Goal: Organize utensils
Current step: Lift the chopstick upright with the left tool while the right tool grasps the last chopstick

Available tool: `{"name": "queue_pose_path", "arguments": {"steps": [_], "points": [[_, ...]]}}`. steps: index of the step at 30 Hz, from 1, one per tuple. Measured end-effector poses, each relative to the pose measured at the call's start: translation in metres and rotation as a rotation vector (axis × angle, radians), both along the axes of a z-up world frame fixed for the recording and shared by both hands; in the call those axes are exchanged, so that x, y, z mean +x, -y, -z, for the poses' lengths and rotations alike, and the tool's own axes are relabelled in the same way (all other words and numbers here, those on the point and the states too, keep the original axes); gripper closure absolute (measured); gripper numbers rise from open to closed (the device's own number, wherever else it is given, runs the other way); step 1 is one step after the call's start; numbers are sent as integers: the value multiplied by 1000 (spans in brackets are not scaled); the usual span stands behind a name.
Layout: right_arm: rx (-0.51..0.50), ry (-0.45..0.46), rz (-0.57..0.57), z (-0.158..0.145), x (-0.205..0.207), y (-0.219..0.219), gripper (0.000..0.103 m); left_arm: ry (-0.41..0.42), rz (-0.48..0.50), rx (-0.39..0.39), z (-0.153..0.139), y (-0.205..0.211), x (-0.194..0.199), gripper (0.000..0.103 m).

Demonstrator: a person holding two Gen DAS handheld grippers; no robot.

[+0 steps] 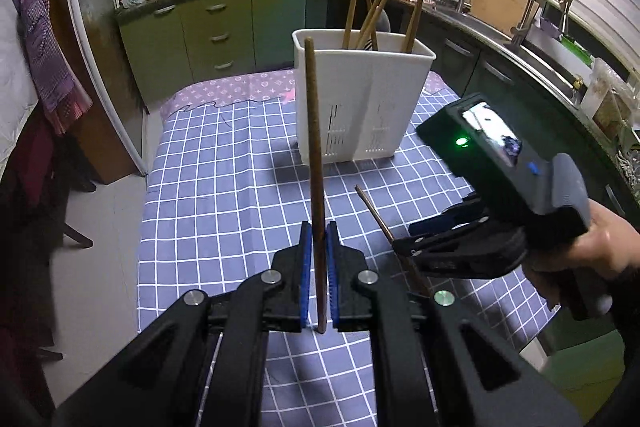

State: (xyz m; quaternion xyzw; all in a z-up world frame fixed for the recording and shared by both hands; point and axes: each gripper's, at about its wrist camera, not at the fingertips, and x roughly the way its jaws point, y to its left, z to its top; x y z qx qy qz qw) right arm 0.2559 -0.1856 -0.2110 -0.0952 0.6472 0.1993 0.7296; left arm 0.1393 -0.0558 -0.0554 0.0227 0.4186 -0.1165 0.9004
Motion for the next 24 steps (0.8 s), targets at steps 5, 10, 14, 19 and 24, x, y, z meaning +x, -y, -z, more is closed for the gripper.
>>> {"name": "queue_pose_path", "arguments": {"steps": [5,10,14,19,24], "points": [[-34,-33,-5,10,6,-9,82,10,8,1,2,0,-1,96],[-95,-26,-20,12,11,-21,82,16,19,12,1,1,-5,96],[-128,-23,-38,13,10,-33,92,22,25,23,2,2,-6,95],[-108,-48,-25,15,16,-33,94,23,31,30,2,3,-6,95],[-84,-21,-9,12,18,-26,96,-38,40,9,13,1,-2,96]]}}
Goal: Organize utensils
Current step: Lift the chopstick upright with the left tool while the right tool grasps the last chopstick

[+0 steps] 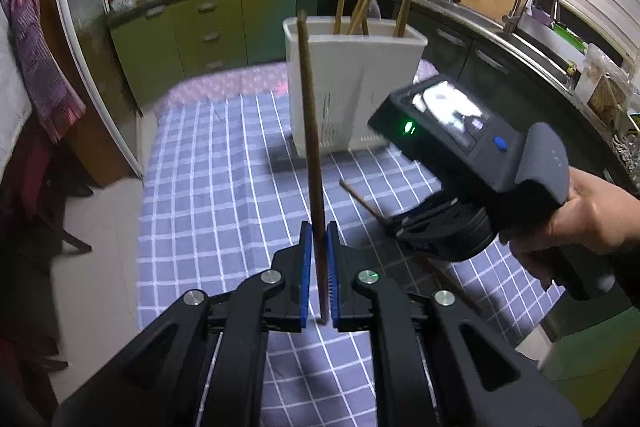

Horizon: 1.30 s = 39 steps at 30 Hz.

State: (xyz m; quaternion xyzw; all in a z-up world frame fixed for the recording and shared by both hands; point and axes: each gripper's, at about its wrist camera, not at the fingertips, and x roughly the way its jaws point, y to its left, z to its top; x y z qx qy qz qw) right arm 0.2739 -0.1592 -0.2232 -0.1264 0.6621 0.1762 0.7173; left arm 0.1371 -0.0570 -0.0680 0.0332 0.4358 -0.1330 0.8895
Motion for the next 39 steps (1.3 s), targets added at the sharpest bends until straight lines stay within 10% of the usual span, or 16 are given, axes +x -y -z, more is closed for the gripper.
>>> {"name": "queue_pose_path", "arguments": {"steps": [16,20,28,39], "points": [[225,197,71,-85,-34,54,96,-84,-30,4,15,2,27,96],[281,233,95,-109,-49,81,96,-272,-123,-82,37,0,67,76],[320,254,112,-124,-62,118,96,-435,-377,-172,71,9,120,74],[415,270,121,-122,-70,160,96,-447,-528,-183,85,38,142,74]]}}
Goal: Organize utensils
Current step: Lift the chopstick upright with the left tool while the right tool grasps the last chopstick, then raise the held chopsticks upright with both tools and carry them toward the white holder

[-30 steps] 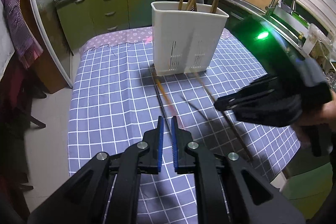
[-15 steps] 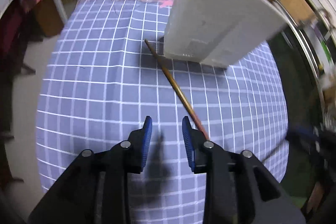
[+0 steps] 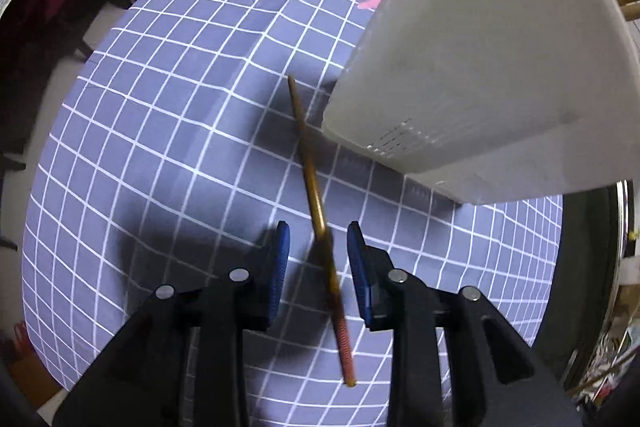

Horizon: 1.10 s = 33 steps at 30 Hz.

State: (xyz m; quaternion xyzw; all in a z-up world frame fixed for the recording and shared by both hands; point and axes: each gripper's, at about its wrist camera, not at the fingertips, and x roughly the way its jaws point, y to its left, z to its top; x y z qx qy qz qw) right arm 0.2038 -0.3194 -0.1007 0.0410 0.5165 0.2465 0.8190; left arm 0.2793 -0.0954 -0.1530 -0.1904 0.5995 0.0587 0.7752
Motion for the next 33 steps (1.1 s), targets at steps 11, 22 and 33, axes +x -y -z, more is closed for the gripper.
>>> {"name": "queue_pose_path", "arguments": {"steps": [11,22,33], "points": [[21,25,-17,-4,-6,17,96,-56,-37,41,14,18,20,78],[14,30,-13,-7,-12,19,96,-50,32,19,14,-4,22,96],[-6,89,1,-24,-21,-2,96,296,171,-2,-38,-22,-36,96]]}}
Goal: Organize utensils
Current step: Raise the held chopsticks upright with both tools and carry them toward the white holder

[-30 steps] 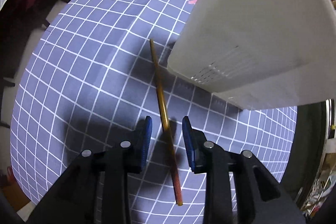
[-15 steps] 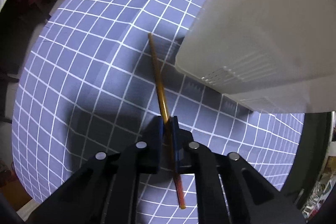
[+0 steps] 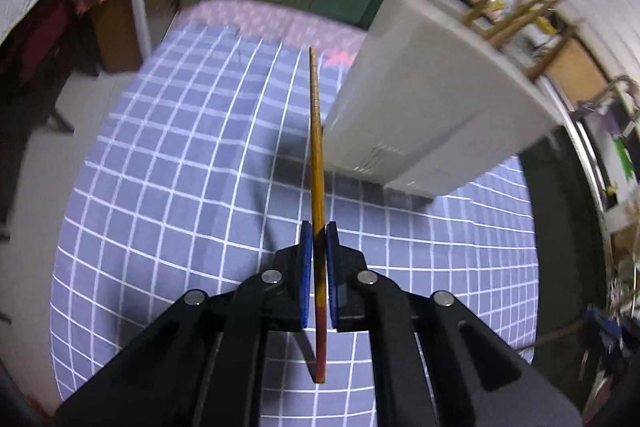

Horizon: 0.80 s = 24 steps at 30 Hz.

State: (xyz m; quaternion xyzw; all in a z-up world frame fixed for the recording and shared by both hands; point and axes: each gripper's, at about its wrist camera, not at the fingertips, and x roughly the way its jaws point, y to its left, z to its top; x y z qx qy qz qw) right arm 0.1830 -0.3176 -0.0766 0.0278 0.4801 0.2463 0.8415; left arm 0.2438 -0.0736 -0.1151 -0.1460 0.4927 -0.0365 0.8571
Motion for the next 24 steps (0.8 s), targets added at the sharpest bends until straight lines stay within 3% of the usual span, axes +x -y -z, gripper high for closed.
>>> {"name": "queue_pose_path", "arguments": {"steps": [5,12,17,24], "points": [[-39,16,-3,-2,-5,-11,96,125,52,19,-21,-3,-32,96],[-73,25,-3,-3,-8,-19,96,301,134,105,-43,7,-71,96],[-84,25,-2,-3,-9,-20,96,344,163,128,-47,10,-83,96],[-96,26,-3,-2,-9,-22,96,344,175,141,-46,9,-85,96]]}}
